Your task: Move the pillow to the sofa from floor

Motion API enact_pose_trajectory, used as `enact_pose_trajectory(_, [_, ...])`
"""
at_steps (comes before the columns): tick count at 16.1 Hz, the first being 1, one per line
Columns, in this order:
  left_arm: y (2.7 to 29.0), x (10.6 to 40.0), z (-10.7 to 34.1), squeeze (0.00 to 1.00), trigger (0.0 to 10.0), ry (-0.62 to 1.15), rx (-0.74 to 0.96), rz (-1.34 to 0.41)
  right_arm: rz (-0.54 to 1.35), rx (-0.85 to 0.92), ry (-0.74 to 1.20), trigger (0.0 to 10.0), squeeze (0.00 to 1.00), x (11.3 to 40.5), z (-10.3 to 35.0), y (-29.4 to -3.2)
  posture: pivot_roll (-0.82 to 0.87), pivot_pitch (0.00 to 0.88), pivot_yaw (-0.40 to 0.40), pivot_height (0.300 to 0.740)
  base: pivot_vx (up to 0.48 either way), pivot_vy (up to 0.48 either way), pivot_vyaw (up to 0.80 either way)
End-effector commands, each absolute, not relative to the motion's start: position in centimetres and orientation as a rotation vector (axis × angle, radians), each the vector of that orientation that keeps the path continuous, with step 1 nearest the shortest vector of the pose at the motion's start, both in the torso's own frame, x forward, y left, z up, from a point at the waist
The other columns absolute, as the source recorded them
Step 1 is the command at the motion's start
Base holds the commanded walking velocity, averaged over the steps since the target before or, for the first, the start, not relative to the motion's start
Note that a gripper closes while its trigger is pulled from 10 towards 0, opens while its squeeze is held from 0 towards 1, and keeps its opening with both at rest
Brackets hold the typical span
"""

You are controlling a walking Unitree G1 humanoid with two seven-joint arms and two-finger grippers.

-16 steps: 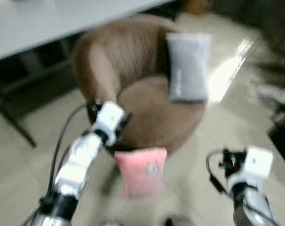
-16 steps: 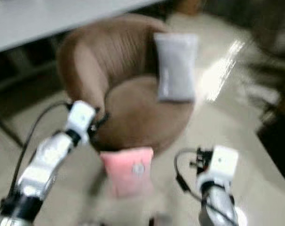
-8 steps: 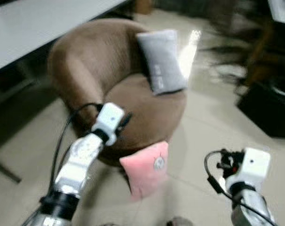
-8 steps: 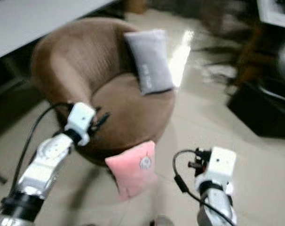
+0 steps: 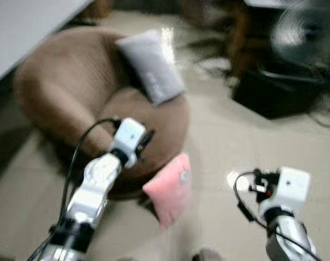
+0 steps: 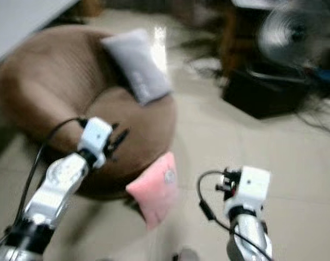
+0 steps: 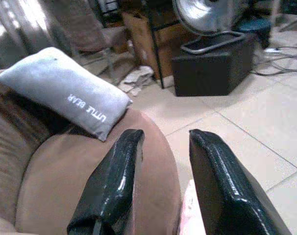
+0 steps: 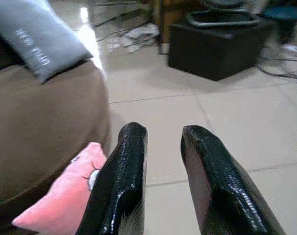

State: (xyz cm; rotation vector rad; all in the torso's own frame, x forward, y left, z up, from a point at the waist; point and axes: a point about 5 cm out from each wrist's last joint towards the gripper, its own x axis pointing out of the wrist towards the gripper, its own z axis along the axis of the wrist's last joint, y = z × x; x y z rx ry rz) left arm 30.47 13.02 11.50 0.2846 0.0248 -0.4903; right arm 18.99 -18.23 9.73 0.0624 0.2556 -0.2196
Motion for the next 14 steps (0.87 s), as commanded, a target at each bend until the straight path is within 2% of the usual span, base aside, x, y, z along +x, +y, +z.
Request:
enact_pose_trajectory(1, [12.17, 30.62, 12.0, 0.0, 10.0, 0.001, 0.285, -0.509, -0.241, 0.044, 0.238, 10.0, 0.0, 18.92, 10.14, -18.85, -0.09, 0.059, 0.015, 0.74, 0.0, 0.48, -0.79])
enact_pose_trajectory(8, [12.17, 30.64, 12.19, 0.0, 10.0, -0.018, 0.271, -0.514, -0.241, 0.043, 0.24, 10.0, 0.0, 18.87, 10.02, -18.72, -0.09, 0.064, 0.02, 0.74, 0.0, 0.465, -0.79])
enact_pose_trajectory(10, [11.93, 30.49, 12.58, 0.0, 10.0, -0.057, 0.297, -0.525, -0.235, 0.037, 0.233, 10.0, 0.0, 18.92, 10.08, -18.65, -0.09, 0.064, 0.022, 0.74, 0.0, -0.24, -0.63])
enact_pose_trajectory(11, [12.04, 30.54, 12.53, 0.0, 10.0, -0.058, 0.285, -0.509, -0.227, 0.026, 0.225, 10.0, 0.0, 18.92, 10.18, -18.58, -0.09, 0.063, 0.023, 0.74, 0.0, -0.48, 0.0])
enact_pose_trajectory(14, [12.6, 30.74, 12.6, 0.0, 10.0, -0.057, 0.217, -0.454, -0.224, 0.012, 0.225, 10.0, 0.0, 18.89, 10.23, -18.58, -0.09, 0.065, 0.022, 0.74, 0.0, 0.0, 0.0])
